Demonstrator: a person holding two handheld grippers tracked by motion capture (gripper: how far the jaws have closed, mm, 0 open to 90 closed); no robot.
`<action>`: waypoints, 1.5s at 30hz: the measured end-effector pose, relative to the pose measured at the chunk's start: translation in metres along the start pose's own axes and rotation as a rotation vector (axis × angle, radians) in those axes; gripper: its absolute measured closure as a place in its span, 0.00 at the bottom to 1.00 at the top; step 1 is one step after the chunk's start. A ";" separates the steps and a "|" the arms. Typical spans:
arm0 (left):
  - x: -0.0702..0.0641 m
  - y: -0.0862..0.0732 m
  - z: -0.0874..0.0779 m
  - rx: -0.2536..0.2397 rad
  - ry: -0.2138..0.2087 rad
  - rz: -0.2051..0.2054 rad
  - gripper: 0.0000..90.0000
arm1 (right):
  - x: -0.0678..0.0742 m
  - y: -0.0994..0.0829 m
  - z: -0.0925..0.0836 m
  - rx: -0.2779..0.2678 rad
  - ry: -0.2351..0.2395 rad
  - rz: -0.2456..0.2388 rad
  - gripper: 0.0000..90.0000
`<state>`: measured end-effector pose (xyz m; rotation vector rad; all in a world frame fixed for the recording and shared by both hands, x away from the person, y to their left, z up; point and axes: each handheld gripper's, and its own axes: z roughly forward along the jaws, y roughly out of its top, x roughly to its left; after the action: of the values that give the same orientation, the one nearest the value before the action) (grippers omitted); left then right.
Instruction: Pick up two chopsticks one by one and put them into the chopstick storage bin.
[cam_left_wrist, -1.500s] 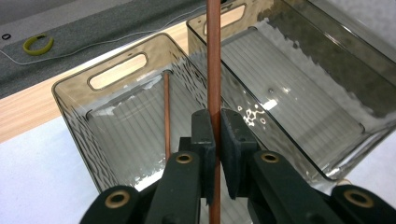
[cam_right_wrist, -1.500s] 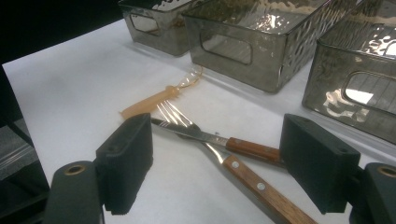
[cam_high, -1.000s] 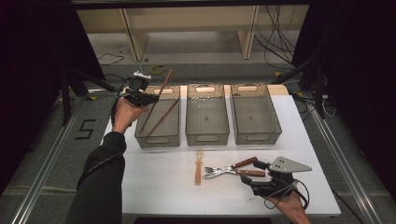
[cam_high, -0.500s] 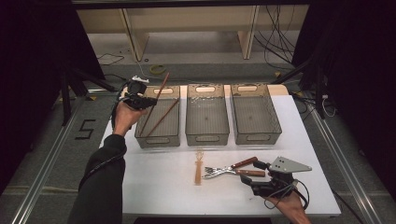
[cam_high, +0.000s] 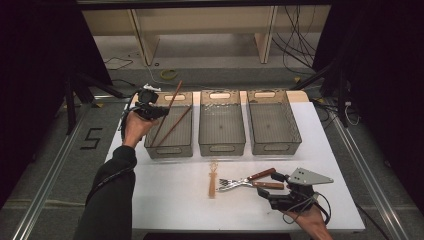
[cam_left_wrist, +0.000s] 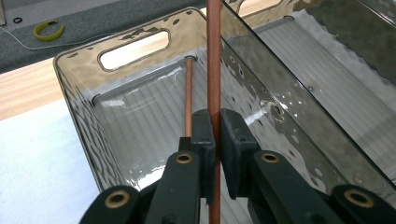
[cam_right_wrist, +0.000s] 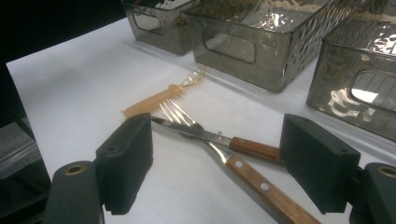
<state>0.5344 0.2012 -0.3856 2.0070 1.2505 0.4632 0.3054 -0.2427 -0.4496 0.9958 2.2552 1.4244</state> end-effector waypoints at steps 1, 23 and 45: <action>0.000 -0.001 0.000 0.004 0.000 0.003 0.93 | 0.000 0.000 0.000 0.000 0.000 0.000 0.30; 0.004 -0.013 0.011 0.031 0.002 -0.019 0.93 | 0.000 0.000 0.000 -0.001 0.001 0.000 0.30; 0.005 -0.022 0.014 0.064 0.005 -0.068 0.57 | 0.000 0.000 0.000 -0.001 0.000 -0.003 0.30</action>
<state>0.5323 0.2062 -0.4116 2.0100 1.3476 0.4004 0.3052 -0.2430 -0.4493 0.9914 2.2548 1.4238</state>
